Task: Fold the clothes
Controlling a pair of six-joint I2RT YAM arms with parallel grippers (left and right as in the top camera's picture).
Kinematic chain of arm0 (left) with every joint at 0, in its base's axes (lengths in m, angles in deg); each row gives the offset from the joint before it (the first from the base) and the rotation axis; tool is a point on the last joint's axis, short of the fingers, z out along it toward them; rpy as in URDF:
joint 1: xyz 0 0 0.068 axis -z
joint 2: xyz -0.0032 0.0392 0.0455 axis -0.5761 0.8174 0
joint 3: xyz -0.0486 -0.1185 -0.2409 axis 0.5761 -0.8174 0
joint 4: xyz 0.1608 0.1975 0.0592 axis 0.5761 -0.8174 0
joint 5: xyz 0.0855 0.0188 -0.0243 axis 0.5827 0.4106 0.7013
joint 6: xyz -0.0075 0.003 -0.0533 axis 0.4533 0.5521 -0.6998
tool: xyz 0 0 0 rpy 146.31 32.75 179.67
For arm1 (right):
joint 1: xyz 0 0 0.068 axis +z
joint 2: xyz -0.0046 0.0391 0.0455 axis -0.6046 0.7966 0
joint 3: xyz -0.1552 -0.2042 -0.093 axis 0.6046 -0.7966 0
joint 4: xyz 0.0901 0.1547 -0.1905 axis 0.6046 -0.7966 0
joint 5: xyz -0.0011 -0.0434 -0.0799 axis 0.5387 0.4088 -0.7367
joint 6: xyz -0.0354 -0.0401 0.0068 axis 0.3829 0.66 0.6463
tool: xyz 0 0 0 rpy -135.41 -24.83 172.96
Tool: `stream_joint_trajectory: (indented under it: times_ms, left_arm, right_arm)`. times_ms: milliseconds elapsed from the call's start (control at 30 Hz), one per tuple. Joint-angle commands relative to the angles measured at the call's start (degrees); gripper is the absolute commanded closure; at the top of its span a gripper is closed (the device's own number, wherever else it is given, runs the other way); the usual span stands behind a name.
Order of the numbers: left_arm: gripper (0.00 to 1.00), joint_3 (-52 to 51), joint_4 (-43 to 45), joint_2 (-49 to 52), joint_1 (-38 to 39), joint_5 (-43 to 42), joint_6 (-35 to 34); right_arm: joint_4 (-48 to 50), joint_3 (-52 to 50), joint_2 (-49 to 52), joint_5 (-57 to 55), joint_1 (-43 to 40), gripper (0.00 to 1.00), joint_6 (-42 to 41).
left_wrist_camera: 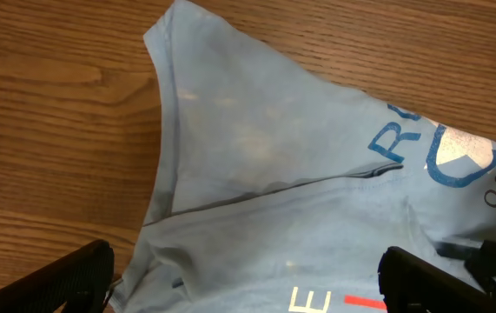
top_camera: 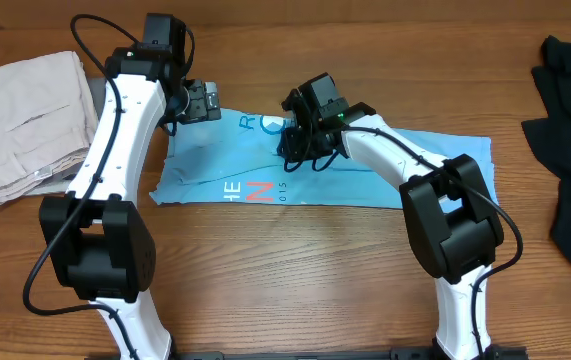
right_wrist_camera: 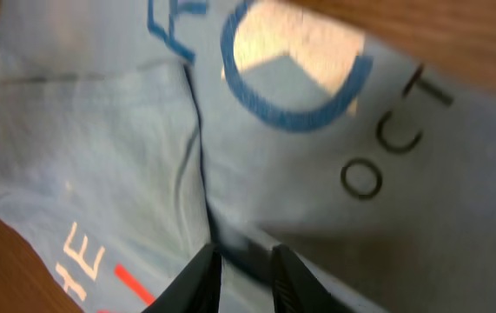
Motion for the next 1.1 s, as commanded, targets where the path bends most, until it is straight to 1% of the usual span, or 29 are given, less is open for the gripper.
stream_joint_trajectory:
  times_ms: [0, 367, 533, 600, 633, 700, 800, 900, 1067]
  left_arm:
    - [0.0, 0.5, 0.1, -0.5, -0.3, 1.1, 0.3]
    - [0.0, 0.5, 0.1, -0.5, -0.3, 1.1, 0.3]
    - [0.0, 0.5, 0.1, -0.5, -0.3, 1.1, 0.3]
    - [0.0, 0.5, 0.1, -0.5, -0.3, 1.1, 0.3]
    - [0.0, 0.5, 0.1, -0.5, -0.3, 1.1, 0.3]
    - [0.0, 0.5, 0.1, -0.5, -0.3, 1.1, 0.3]
    - [0.0, 0.5, 0.1, -0.5, -0.3, 1.1, 0.3]
    - [0.0, 0.5, 0.1, -0.5, -0.3, 1.1, 0.3]
    - [0.0, 0.5, 0.1, -0.5, -0.3, 1.1, 0.3]
  right_arm:
    - [0.6, 0.8, -0.4, -0.9, -0.2, 0.76, 0.4]
    - [0.9, 0.0, -0.4, -1.1, 0.2, 0.77, 0.4]
    - [0.7, -0.3, -0.2, -4.1, 0.2, 0.76, 0.5]
    - [0.4, -0.4, -0.2, -1.6, 0.2, 0.76, 1.1]
    - [0.2, -0.4, -0.2, 1.2, 0.2, 0.75, 3.3]
    - [-0.3, -0.4, -0.2, 6.3, 0.3, 0.69, 7.4]
    - [-0.4, -0.4, -0.2, 8.6, 0.3, 0.62, 8.7]
    - [0.0, -0.4, -0.2, 8.5, 0.2, 0.6, 9.9]
    - [2.1, -0.4, 1.2, 8.4, 0.7, 0.6, 9.9]
